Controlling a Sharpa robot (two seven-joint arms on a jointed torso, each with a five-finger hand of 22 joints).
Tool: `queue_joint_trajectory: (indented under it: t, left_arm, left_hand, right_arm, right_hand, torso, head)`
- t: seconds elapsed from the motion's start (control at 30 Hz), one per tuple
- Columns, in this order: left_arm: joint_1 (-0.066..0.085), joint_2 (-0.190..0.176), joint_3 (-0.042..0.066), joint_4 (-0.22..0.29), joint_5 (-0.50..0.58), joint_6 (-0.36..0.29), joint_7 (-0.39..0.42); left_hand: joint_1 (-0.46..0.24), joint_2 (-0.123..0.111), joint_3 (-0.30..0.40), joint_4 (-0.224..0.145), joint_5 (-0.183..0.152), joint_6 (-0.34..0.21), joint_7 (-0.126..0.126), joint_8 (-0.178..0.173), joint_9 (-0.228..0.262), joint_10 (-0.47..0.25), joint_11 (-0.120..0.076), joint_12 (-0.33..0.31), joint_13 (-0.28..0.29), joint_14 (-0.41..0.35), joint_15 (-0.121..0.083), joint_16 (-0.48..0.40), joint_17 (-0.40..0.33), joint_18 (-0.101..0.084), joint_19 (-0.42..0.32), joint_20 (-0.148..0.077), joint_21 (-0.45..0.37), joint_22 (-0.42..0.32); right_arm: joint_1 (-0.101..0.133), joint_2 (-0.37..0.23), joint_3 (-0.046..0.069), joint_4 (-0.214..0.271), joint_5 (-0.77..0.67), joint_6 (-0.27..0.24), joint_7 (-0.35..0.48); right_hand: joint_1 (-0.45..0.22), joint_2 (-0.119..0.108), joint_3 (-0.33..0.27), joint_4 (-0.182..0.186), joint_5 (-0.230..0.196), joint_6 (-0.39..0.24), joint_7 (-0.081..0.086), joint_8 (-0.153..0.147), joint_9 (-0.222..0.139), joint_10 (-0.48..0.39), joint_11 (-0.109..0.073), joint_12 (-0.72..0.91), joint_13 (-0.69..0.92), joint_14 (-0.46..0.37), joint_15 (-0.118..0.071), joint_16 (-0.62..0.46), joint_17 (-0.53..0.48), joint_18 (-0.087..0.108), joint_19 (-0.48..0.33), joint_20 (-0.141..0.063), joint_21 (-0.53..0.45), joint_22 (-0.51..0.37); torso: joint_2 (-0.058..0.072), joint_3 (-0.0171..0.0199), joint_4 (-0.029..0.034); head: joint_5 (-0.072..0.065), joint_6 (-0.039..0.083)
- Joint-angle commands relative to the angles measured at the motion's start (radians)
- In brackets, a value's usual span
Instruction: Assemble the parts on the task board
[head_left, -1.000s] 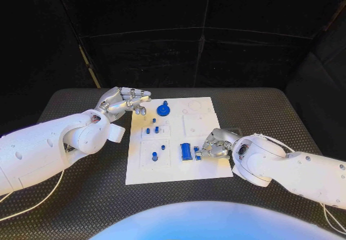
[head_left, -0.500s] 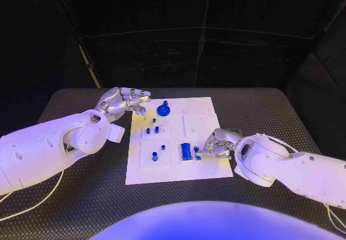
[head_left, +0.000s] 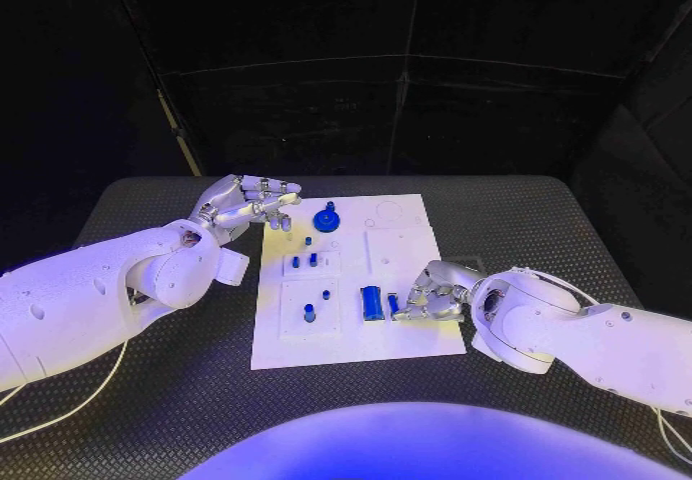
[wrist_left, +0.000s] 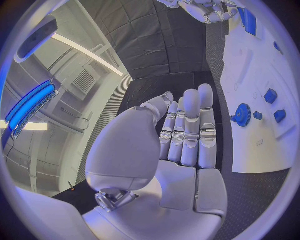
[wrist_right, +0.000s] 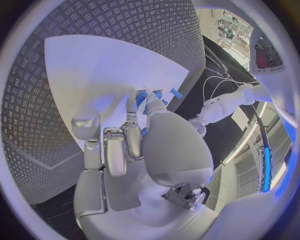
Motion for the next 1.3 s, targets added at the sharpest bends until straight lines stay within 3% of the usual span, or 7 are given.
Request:
queue_joint_trajectory:
  t: [0.03,0.5,0.7,1.0,1.07,1.17,1.3]
  left_arm:
    - [0.001,0.001,0.001,0.000,0.004,0.011,0.004]
    - [0.000,0.004,0.001,-0.001,0.004,0.010,0.004]
    - [-0.001,0.005,0.001,-0.002,0.004,0.011,0.004]
    - [-0.003,0.005,0.001,-0.002,0.004,0.011,0.003]
    - [-0.004,0.005,0.001,-0.003,0.004,0.012,0.003]
    - [-0.006,0.005,0.001,-0.006,0.004,0.012,0.003]
    - [-0.011,0.007,0.001,-0.013,0.004,0.014,0.005]
  left_hand:
    - [-0.005,0.007,-0.005,0.001,-0.004,-0.003,0.003,-0.006,-0.001,-0.007,0.003,0.005,0.001,-0.004,0.000,-0.004,-0.002,0.012,0.004,0.004,-0.004,-0.001]
    - [-0.005,0.007,-0.005,0.001,-0.004,-0.003,0.003,-0.006,-0.001,-0.007,0.003,0.005,0.001,-0.004,0.000,-0.004,-0.002,0.012,0.004,0.004,-0.004,-0.001]
    - [-0.005,0.007,-0.005,0.001,-0.004,-0.003,0.003,-0.006,-0.001,-0.007,0.003,0.005,0.001,-0.004,0.000,-0.004,-0.002,0.012,0.004,0.004,-0.004,-0.001]
    - [-0.005,0.007,-0.005,0.001,-0.004,-0.003,0.003,-0.006,-0.001,-0.007,0.003,0.005,0.001,-0.004,0.000,-0.004,-0.002,0.012,0.004,0.004,-0.004,-0.001]
    - [-0.005,0.007,-0.005,0.001,-0.004,-0.003,0.003,-0.006,-0.001,-0.007,0.003,0.005,0.001,-0.004,0.000,-0.004,-0.002,0.012,0.004,0.004,-0.004,-0.001]
    - [-0.005,0.007,-0.005,0.001,-0.004,-0.003,0.003,-0.006,-0.001,-0.007,0.003,0.005,0.001,-0.004,0.000,-0.004,-0.002,0.012,0.004,0.004,-0.004,-0.001]
    - [-0.006,0.007,-0.006,0.002,-0.004,-0.004,0.003,-0.007,-0.001,-0.009,0.003,0.006,0.001,-0.004,0.000,-0.004,-0.002,0.012,0.004,0.004,-0.004,-0.002]
  right_arm:
    - [0.001,0.003,0.000,-0.004,0.005,0.018,0.009]
    - [0.001,0.041,0.000,-0.046,-0.025,-0.008,0.002]
    - [0.001,0.053,0.000,-0.061,-0.029,-0.012,0.004]
    - [0.001,0.051,0.000,-0.058,-0.025,-0.025,0.029]
    - [0.001,0.046,0.000,-0.054,-0.009,-0.038,0.050]
    - [0.002,0.034,0.000,-0.046,0.055,-0.068,0.124]
    - [0.003,0.016,0.001,-0.047,0.207,-0.103,0.257]
  right_hand:
    - [0.010,-0.001,0.000,-0.009,-0.006,0.002,0.001,0.000,0.001,0.006,0.001,0.002,0.066,0.101,-0.005,0.006,0.247,-0.016,0.002,-0.004,-0.004,0.001]
    - [0.037,0.025,-0.004,-0.026,-0.004,0.006,-0.003,0.001,0.006,0.006,-0.002,0.003,0.067,0.101,-0.007,0.006,0.248,-0.017,0.003,-0.005,-0.003,0.004]
    - [0.037,0.027,-0.004,-0.026,-0.004,0.006,-0.003,0.001,0.006,0.007,-0.002,0.004,0.068,0.101,-0.008,0.007,0.248,-0.017,0.003,-0.005,-0.003,0.004]
    - [0.042,0.029,-0.007,-0.029,-0.005,0.005,-0.003,0.000,0.006,0.007,-0.003,0.003,0.067,0.101,-0.008,0.006,0.247,-0.016,0.002,-0.005,-0.004,0.002]
    - [0.042,0.028,-0.011,-0.030,-0.005,-0.004,0.001,-0.005,0.005,0.005,-0.001,0.000,0.065,0.100,-0.007,0.005,0.245,-0.016,0.000,-0.005,-0.007,-0.002]
    - [0.040,0.027,-0.030,-0.030,0.004,-0.047,0.020,-0.032,-0.005,-0.004,0.015,-0.015,0.055,0.097,0.004,-0.003,0.230,-0.013,-0.013,0.001,-0.022,-0.026]
    - [0.048,0.028,-0.052,-0.032,0.010,-0.102,0.046,-0.066,-0.018,-0.085,0.038,-0.162,-0.054,0.071,0.024,-0.060,0.129,0.013,-0.090,0.018,-0.124,-0.181]
  torso:
    - [0.001,0.0001,0.0000]
    - [0.000,0.0009,0.0035]
    - [0.000,0.0006,-0.0008]
    - [-0.001,0.0010,-0.0004]
    - [-0.002,0.0014,-0.0005]
    - [-0.004,0.0017,-0.0015]
    - [-0.009,0.0010,-0.0006]
  head:
    - [0.000,0.000]
    - [0.002,0.000]
    - [0.005,0.000]
    - [0.003,0.000]
    - [0.004,0.000]
    - [0.002,0.000]
    - [-0.004,0.000]
